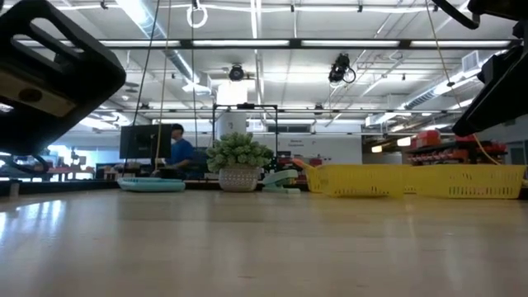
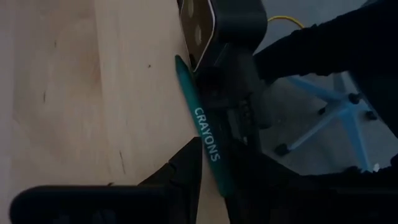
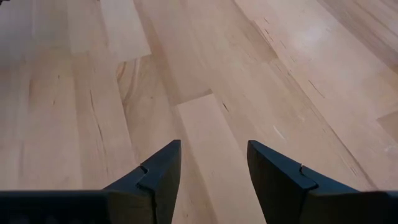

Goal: Sort crayons/erasers/pens/pencils in bins
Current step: Put the green crayon into the bottom left yellow bin

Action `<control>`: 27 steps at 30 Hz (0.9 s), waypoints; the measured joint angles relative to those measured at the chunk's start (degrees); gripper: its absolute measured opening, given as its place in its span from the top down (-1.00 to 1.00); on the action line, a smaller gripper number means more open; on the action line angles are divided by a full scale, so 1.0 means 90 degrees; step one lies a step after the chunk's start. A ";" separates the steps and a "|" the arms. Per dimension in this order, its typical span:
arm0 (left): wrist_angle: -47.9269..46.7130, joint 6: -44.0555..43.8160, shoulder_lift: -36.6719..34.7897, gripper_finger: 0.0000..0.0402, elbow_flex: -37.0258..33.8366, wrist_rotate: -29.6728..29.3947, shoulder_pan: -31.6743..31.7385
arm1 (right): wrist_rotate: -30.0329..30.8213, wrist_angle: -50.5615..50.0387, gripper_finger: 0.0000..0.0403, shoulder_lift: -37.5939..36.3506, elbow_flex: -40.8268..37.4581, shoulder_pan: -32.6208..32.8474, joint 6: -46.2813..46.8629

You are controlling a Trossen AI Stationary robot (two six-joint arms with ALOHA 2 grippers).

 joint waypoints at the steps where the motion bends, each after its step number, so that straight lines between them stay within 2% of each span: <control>1: -0.0002 0.0013 0.0000 0.54 0.0000 0.0003 0.0000 | 0.0000 0.0000 0.06 0.0000 0.0000 0.0000 -0.0001; 18: -0.0174 -0.0196 0.0202 0.58 0.0035 -0.0306 0.0001 | 0.0000 0.0000 0.06 0.0000 0.0000 -0.0002 -0.0008; 27: -0.0400 -0.0020 0.0194 0.76 0.0024 -0.0618 0.0074 | 0.0000 -0.0002 0.06 0.0000 0.0000 0.0000 -0.0026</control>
